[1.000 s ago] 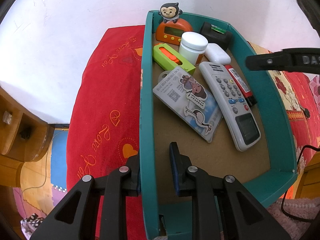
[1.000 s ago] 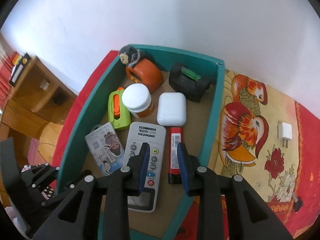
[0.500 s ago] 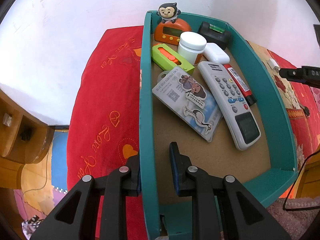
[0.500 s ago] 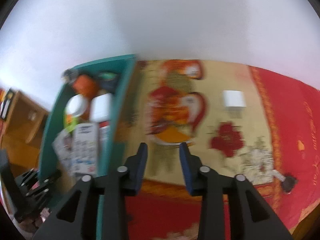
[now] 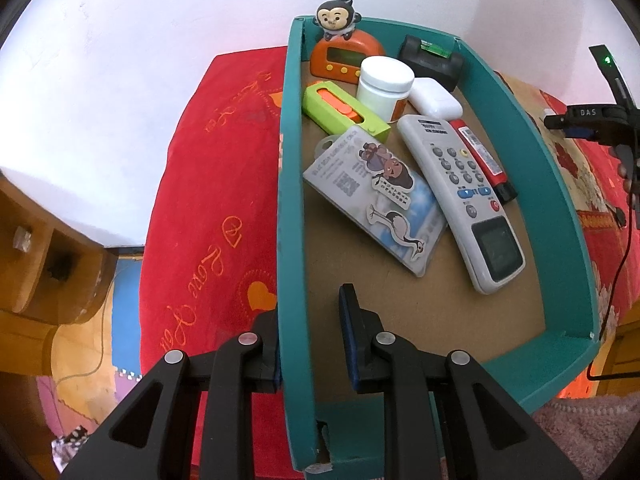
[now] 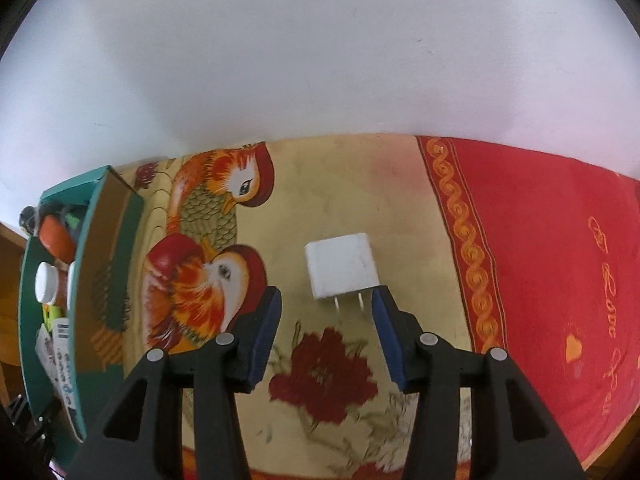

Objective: Organize objects
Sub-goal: 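Move the right tool over the white charger, then grasp the white charger with the right tool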

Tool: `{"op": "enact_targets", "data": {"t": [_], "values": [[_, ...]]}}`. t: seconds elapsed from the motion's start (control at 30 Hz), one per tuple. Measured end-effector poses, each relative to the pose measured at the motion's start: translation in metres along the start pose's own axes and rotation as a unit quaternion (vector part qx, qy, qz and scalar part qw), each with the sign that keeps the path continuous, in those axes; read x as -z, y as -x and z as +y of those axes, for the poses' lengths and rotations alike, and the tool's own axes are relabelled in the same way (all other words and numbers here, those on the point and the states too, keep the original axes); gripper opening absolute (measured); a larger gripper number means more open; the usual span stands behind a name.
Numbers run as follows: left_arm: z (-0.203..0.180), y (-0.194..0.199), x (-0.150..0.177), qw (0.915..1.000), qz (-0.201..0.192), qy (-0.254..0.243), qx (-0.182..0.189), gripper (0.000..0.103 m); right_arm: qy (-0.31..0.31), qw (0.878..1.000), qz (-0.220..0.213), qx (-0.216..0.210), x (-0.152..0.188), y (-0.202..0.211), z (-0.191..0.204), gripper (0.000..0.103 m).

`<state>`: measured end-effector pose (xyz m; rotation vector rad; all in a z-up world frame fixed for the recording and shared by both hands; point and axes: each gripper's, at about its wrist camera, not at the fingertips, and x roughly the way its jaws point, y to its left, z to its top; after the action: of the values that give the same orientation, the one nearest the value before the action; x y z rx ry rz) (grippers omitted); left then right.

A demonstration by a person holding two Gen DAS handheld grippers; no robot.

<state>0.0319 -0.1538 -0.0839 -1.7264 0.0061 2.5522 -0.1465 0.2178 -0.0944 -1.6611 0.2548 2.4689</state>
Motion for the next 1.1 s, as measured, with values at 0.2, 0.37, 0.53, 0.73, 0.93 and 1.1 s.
{"op": "enact_targets", "data": {"t": [0.2,0.37,0.53,0.73,0.93,1.1], "values": [[-0.001,-0.002,-0.002,0.9999,-0.001,0.013,-0.002,0.022,0.002,1.000,0.000,-0.017,-0.006,-0.009,-0.005,0.047],[-0.002,-0.002,-0.003,0.9997,-0.008,0.021,-0.003,0.022,0.028,0.999,-0.004,-0.017,-0.010,-0.013,-0.001,0.047],[-0.004,0.000,0.000,0.9995,-0.013,0.025,-0.012,0.023,0.059,0.998,-0.018,-0.011,-0.010,-0.016,0.005,0.047],[-0.012,0.004,0.004,0.9995,-0.011,0.015,-0.024,0.024,0.055,0.998,-0.029,-0.018,-0.003,-0.014,0.002,0.039],[-0.012,0.005,0.004,0.9996,-0.010,0.016,-0.020,0.024,0.042,0.998,-0.018,-0.032,0.018,-0.005,0.004,0.039],[-0.013,0.005,0.003,0.9997,-0.011,0.008,-0.019,0.024,0.043,0.999,-0.009,-0.031,0.039,0.002,0.016,0.039]]}}
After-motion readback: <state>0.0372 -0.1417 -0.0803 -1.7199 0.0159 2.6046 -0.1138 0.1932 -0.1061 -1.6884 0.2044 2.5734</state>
